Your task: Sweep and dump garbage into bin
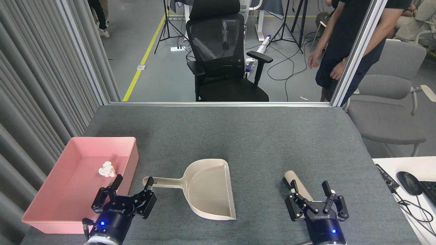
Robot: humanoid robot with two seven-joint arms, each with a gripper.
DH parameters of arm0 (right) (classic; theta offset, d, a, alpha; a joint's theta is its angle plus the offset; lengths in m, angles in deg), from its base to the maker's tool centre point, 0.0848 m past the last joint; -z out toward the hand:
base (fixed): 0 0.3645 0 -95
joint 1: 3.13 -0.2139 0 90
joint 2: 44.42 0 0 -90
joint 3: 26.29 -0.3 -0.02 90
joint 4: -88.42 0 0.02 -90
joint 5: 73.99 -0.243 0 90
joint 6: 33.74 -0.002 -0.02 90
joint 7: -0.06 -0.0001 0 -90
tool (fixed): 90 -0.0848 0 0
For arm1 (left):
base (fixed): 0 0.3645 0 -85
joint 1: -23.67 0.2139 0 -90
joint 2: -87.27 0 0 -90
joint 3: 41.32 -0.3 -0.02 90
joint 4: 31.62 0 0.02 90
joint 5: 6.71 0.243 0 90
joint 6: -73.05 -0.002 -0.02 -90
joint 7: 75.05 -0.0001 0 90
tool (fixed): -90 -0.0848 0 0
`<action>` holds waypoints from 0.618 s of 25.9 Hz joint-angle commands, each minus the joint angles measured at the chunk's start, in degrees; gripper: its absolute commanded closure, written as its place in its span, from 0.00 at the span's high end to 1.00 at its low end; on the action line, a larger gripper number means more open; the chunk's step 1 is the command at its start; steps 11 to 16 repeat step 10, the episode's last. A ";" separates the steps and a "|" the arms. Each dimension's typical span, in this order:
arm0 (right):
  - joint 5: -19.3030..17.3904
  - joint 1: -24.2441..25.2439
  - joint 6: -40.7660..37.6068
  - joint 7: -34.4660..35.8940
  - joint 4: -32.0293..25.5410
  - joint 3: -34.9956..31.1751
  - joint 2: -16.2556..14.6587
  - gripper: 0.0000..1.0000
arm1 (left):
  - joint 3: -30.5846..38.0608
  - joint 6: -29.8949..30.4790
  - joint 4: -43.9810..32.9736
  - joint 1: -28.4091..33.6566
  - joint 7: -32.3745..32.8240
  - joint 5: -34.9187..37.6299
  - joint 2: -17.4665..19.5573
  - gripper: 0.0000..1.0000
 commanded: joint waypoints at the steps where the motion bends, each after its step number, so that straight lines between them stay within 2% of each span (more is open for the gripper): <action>1: 2.18 0.45 2.25 0.10 -0.42 3.41 0.88 0.98 | 2.75 -0.48 2.32 -1.00 -0.59 1.43 0.83 0.99; 4: 1.92 0.45 2.43 0.10 -0.42 3.14 1.15 0.98 | 3.01 -0.48 2.32 -1.00 -0.67 1.60 2.50 0.99; 7: 1.92 0.45 3.04 0.10 -0.42 3.23 2.47 0.98 | 3.18 -0.39 2.05 -1.00 -0.76 1.60 2.50 0.99; 16: 2.00 0.45 3.57 0.10 -0.33 3.32 2.64 0.98 | 3.18 -0.48 2.05 -1.00 -0.67 1.60 2.32 0.99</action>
